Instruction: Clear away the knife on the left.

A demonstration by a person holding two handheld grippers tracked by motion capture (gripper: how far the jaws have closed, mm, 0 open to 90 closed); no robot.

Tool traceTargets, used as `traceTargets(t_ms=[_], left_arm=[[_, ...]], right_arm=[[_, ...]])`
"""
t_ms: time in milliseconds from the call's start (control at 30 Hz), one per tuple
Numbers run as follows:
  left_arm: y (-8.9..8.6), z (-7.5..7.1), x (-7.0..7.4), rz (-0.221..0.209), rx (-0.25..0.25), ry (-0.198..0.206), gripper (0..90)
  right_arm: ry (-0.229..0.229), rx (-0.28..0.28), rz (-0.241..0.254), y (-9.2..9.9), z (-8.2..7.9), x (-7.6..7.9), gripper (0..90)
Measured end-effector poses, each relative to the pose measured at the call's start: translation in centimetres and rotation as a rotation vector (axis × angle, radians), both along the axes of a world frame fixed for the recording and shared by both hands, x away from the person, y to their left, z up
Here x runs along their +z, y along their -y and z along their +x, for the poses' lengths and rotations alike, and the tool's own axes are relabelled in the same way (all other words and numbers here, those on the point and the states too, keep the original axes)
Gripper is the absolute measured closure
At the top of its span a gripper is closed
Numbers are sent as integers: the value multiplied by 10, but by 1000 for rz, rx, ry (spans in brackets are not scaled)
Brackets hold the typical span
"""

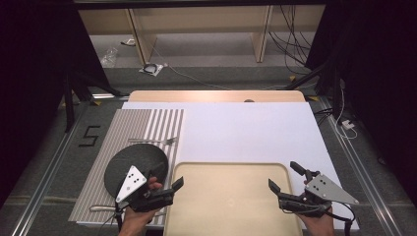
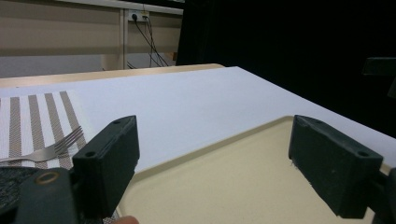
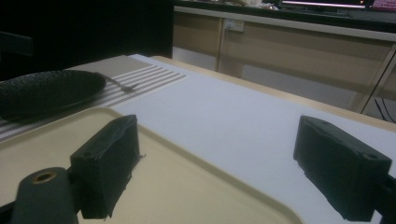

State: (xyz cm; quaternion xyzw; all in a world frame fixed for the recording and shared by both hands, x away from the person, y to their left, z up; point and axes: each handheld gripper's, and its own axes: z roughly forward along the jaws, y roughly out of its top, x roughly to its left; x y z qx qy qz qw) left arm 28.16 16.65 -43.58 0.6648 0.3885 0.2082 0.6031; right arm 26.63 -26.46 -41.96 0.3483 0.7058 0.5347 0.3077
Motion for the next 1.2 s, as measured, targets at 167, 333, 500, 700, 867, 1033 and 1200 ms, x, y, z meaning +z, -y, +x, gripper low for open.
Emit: traceTargets(t_ms=[167, 333, 500, 700, 867, 1033, 1200], left_arm=[[0, 0, 0, 3, 2, -6, 162], [0, 1, -1, 5, 6, -17, 162], [-1, 2, -1, 43, 26, -35, 164], [-3, 3, 1, 106, 37, -23, 166], [-4, 5, 2, 169, 15, -49, 164], [-9, 6, 6, 188, -12, -73, 168], [-15, 7, 10, 216, -45, -109, 168]], right_arm=[[2, 2, 1, 0, 0, 0, 155], [4, 0, 1, 0, 0, 0, 156], [2, 2, 3, -1, -1, 0, 156], [2, 5, 1, -1, -1, 0, 157], [0, 5, -1, -1, 0, 0, 157], [-2, 4, -3, -1, 0, 0, 157], [-2, 5, -3, -2, 0, 0, 157]])
